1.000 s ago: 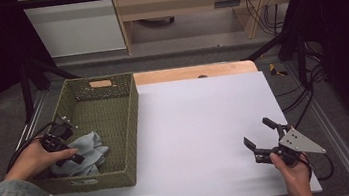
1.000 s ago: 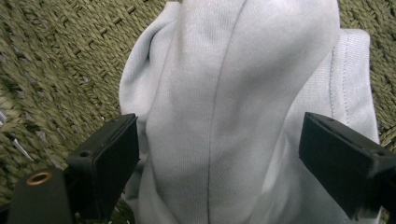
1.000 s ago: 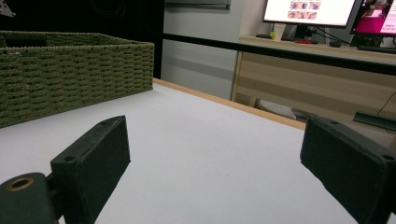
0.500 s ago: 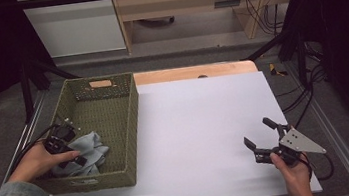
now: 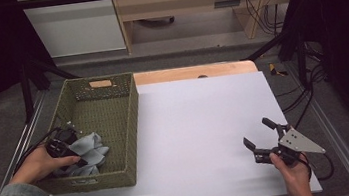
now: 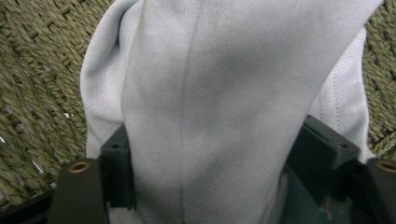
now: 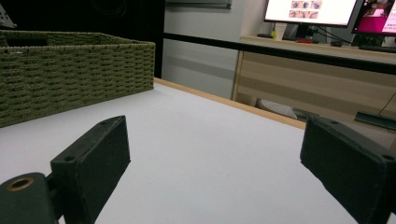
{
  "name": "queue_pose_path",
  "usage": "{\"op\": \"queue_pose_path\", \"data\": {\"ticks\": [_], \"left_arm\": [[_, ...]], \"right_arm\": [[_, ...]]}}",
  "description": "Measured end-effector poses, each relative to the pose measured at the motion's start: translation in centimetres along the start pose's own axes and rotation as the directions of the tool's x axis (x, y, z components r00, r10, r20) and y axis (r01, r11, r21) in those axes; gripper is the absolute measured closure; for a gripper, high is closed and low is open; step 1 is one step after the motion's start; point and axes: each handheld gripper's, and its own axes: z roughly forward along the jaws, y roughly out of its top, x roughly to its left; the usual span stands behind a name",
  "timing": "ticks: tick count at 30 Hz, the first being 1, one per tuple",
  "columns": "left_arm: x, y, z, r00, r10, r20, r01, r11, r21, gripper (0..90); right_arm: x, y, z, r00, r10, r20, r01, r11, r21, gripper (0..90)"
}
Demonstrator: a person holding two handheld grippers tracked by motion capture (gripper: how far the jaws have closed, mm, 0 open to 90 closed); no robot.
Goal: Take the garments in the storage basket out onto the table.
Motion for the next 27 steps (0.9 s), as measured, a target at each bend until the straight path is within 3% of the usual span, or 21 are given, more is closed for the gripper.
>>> {"op": "queue_pose_path", "data": {"ticks": [7,12,27], "left_arm": [[-0.4,0.0,0.1,0.9999,0.004,-0.01,-0.004,0.9999,0.011,45.6],[-1.0,0.0,0.0,0.9997,0.025,0.002,-0.025,0.9995,0.018,67.4],[-0.7,0.0,-1.6,0.9997,0.021,0.009,-0.02,0.9996,-0.02,73.2]], "right_arm": [[0.0,0.0,0.0,1.0,0.0,0.0,0.0,1.0,0.0,8.4],[0.0,0.0,0.0,1.0,0.001,-0.001,-0.001,1.0,-0.002,8.4],[-0.1,0.0,0.0,1.0,0.008,0.002,-0.008,1.0,-0.006,8.4]]}}
